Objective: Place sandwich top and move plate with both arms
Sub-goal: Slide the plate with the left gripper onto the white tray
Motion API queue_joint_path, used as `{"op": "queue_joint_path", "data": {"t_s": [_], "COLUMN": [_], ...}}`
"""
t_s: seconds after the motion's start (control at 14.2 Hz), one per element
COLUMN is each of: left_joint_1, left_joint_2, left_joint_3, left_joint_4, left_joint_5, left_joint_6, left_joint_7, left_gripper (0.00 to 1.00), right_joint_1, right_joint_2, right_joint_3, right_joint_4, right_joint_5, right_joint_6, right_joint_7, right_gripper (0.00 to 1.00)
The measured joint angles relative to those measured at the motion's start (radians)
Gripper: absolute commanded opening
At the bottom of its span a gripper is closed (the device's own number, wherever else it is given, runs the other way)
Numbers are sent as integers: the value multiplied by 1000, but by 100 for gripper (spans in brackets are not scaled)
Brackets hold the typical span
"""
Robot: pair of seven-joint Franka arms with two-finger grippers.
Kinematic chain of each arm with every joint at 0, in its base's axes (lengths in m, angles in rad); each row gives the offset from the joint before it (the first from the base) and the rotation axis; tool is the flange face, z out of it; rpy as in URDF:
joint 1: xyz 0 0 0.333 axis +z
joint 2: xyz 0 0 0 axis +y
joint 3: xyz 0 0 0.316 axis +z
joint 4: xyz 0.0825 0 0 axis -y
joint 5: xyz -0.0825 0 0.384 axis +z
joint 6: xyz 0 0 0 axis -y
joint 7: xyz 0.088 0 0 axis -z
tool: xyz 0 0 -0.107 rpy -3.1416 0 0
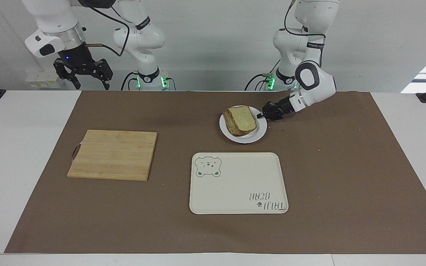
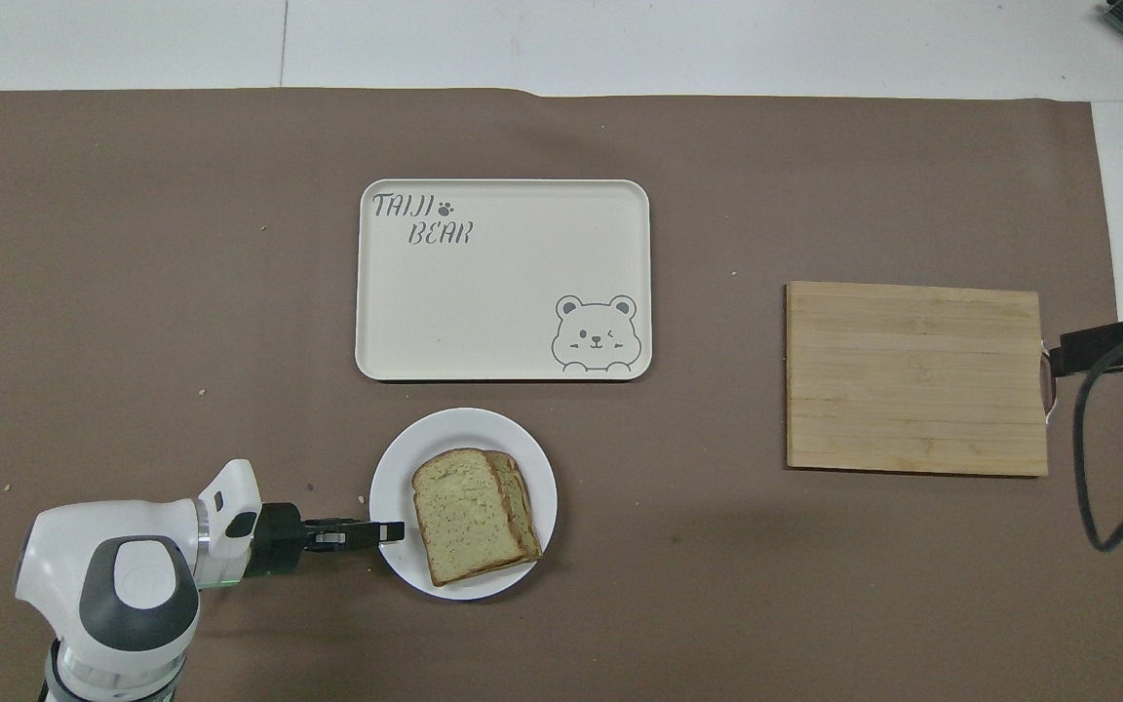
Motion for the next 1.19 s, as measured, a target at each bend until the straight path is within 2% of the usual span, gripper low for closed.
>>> {"op": "queue_joint_path", "data": {"t_s": [0.77,0.98,1.19], "left_joint_1": [11,27,94], "left_joint_2": [-7,26,73], "left_joint_3": [11,14,16], "left_joint_4": [13,67,153], "left_joint_5": [-18,-18,-11], "left_joint_6": [-42,-52,-146], "left_joint_7": [1,1,1], "left_gripper": [0,0,0], "right_joint_1": [-3,-2,-3], "right_joint_2": [3,3,3], "right_joint_3": [-2,6,7], "right_joint_4": [-2,-2,-2], "right_joint_5": [-7,-7,-7], "right_joint_6": [0,0,0], "right_joint_7": [-25,-25,-25], "right_gripper": [100,100,100]}}
